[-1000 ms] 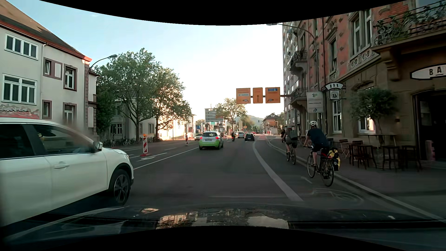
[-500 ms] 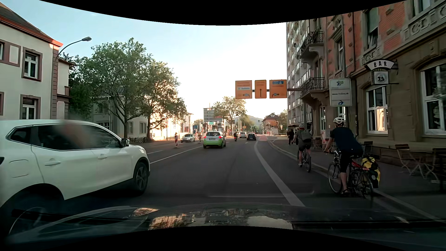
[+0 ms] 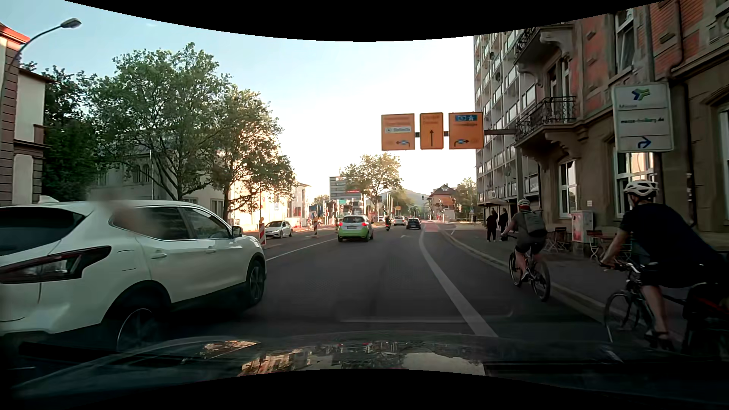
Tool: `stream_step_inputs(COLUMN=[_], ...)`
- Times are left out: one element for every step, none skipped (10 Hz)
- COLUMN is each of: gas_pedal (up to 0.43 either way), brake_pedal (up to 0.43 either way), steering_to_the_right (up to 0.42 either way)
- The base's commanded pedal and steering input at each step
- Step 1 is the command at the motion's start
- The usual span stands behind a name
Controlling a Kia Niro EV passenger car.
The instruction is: Follow the waypoints while adhering to traffic rules and regulations
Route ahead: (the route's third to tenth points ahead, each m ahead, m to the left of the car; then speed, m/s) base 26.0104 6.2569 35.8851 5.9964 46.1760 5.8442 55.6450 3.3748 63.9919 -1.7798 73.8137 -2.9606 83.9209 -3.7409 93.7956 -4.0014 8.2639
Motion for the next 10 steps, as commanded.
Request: stream_step_inputs(gas_pedal=[0.138, 0.138, 0.138, 0.138, 0.138, 0.138, 0.138, 0.138, 0.138, 0.138], brake_pedal=[0.0, 0.0, 0.0, 0.0, 0.0, 0.0, 0.0, 0.0, 0.0, 0.0], steering_to_the_right=[0.005, 0.005, 0.006, 0.007, 0.007, 0.008, 0.009, 0.014, 0.019, 0.024])
